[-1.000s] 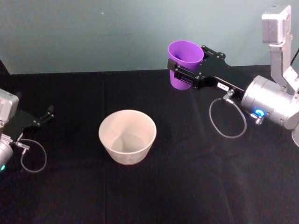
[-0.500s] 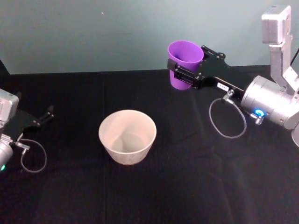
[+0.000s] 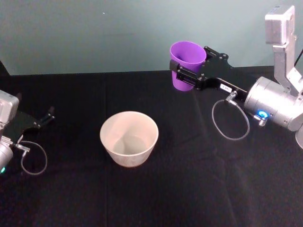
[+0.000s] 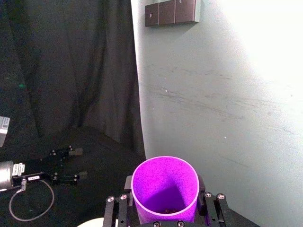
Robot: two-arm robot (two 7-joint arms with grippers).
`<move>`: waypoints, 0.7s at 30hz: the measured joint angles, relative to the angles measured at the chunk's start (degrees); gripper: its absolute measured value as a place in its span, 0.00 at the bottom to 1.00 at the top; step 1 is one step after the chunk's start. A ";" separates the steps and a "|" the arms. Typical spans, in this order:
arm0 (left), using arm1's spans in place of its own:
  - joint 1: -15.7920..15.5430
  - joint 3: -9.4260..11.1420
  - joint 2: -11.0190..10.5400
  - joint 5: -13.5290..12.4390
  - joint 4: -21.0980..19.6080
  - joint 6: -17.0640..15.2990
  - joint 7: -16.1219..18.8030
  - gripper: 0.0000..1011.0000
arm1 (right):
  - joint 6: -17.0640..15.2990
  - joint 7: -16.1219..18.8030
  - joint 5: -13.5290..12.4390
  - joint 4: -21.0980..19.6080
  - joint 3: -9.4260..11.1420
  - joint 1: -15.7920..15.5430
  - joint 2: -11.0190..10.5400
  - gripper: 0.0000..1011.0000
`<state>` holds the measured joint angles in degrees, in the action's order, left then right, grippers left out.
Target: Pick up the cup and pour the mung beans from the cup into the bowl.
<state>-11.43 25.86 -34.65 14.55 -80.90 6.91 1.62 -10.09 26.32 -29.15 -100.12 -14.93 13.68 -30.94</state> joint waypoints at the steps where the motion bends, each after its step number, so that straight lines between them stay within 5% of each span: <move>1: 0.00 0.00 0.00 0.00 0.00 0.00 0.00 0.99 | 0.00 0.00 0.00 0.00 0.00 0.00 0.00 0.73; 21: 0.00 0.00 0.00 0.00 0.00 0.00 0.00 0.99 | 0.00 -0.01 -0.01 0.00 0.00 0.00 0.00 0.73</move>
<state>-11.44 25.86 -34.64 14.55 -80.90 6.91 1.62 -10.09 26.31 -29.15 -100.12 -14.93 13.68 -30.95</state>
